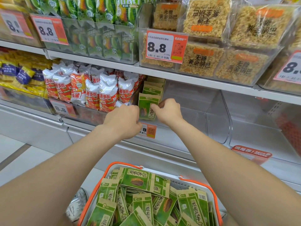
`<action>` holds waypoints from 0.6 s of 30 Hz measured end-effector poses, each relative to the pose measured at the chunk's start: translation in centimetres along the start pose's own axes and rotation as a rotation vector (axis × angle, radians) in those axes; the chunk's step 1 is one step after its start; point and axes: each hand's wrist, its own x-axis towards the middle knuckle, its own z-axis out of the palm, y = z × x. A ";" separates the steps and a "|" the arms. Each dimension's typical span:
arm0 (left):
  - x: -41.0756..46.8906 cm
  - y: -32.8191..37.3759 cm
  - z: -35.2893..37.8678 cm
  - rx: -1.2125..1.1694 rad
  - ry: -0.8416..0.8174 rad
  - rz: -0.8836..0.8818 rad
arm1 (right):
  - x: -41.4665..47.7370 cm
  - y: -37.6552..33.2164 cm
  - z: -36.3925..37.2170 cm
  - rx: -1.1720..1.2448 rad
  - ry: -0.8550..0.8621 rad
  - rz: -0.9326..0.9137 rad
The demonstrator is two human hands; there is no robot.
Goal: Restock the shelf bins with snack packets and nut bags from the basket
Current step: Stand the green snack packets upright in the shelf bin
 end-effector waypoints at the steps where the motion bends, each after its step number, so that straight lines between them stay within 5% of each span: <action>1: 0.1 0.1 0.1 0.003 -0.001 0.012 | 0.3 0.0 0.2 -0.008 0.017 0.006; 18: 0.9 -0.1 0.7 0.021 0.022 0.049 | 2.7 0.7 1.6 -0.147 0.072 0.032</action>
